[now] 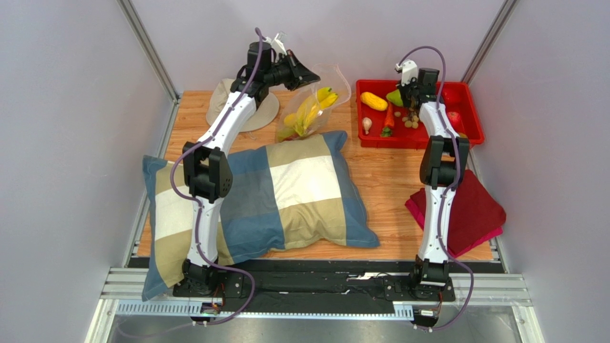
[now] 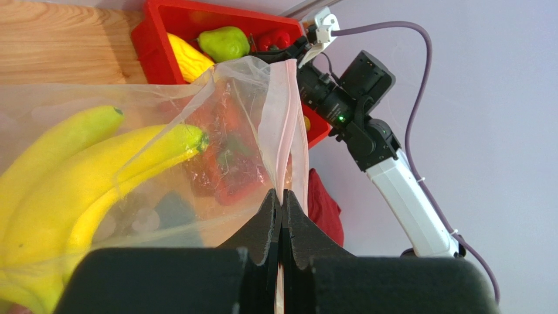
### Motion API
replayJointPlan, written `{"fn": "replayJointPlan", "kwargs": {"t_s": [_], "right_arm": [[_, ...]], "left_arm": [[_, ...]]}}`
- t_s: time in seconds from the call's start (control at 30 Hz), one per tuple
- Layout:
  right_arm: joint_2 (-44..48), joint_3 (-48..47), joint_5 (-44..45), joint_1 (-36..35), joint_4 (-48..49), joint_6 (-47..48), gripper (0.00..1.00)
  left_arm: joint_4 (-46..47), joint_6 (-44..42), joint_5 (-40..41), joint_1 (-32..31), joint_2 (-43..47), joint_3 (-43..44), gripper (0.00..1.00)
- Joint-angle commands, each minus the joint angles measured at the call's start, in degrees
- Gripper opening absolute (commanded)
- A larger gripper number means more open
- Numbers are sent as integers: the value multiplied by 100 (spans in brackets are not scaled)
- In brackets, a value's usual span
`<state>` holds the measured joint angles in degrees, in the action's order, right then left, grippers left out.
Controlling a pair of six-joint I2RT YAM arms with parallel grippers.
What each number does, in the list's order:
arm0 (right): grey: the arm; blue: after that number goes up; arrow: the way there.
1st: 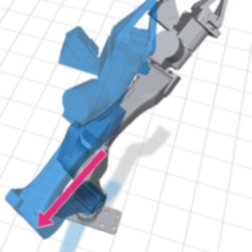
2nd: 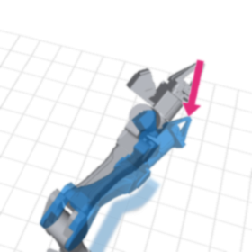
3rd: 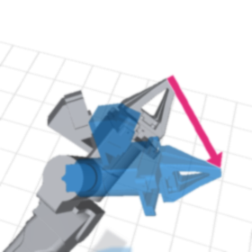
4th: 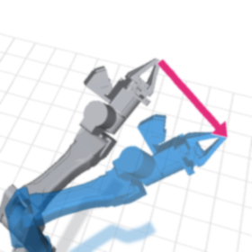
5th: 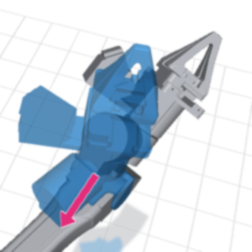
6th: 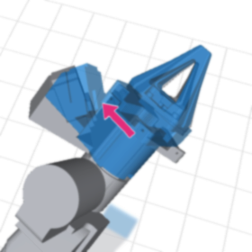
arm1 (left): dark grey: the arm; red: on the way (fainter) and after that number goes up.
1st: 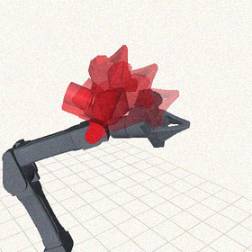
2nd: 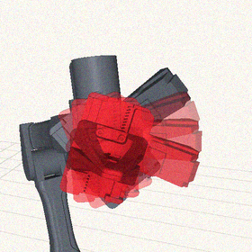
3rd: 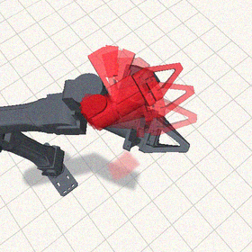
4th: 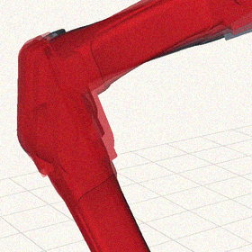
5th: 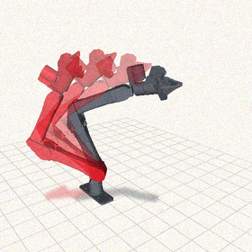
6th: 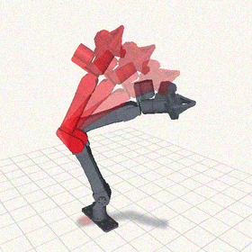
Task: Place the food in the zip-top bag and seal the zipper
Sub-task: Pick up the fake fruit from the bin, then place the fake fruit in the zipper food storage bag.
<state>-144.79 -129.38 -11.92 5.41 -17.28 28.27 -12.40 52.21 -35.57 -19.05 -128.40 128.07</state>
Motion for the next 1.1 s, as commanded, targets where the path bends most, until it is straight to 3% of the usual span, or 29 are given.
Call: {"fn": "replayJointPlan", "kwargs": {"t_s": [0.0,0.4,0.7,0.87,1.07], "right_arm": [[442,-35,120,-5,321,64,0],[1848,440,-213,153,1007,-936,0],[3158,880,-1663,14,2358,-3501,0],[3667,1081,-1884,-215,3326,-5082,0],[3827,1178,-2165,-769,3890,-6096,0]], "left_arm": [[124,-17,-222,-11,87,464,0],[818,703,-372,33,193,-89,0],[783,668,-380,59,96,-98,0],[792,659,-389,59,122,-89,0],[827,686,-415,50,157,-107,0]]}}
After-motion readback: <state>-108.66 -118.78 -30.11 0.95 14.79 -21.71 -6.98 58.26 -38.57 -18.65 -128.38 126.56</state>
